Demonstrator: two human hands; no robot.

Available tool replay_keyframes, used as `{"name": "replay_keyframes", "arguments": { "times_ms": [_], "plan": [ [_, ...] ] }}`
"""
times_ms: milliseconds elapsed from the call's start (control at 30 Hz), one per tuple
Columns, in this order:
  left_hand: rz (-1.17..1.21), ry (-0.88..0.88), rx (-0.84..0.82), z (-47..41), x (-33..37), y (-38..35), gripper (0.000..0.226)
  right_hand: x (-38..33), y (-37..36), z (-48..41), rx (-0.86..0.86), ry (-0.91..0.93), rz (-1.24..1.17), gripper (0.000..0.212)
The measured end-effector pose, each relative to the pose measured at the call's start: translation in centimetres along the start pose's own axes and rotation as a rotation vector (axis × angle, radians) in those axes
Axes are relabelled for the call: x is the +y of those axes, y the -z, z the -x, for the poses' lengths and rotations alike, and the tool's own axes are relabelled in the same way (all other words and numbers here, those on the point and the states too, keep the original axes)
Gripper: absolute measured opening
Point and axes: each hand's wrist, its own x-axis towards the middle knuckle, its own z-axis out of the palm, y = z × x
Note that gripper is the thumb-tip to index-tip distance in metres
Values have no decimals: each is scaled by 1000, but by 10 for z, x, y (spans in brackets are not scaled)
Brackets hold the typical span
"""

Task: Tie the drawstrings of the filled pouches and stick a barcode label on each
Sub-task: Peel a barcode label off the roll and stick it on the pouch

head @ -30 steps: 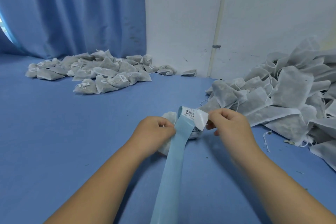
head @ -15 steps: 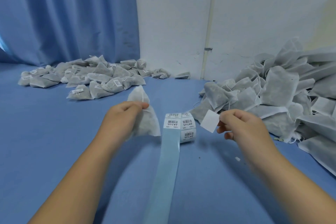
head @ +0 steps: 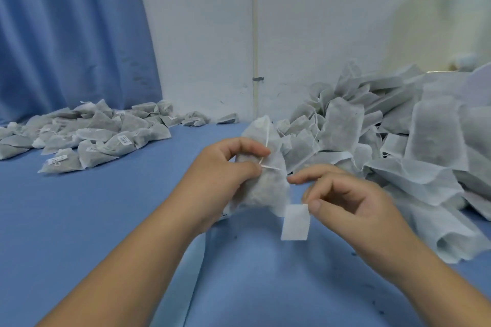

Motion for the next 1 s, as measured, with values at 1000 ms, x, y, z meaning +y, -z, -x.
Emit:
{"name": "replay_keyframes", "arguments": {
  "times_ms": [1000],
  "plan": [
    [147,305,-36,6,-58,-27,13,7,13,7,-61,-90,347,13]
  ]
}}
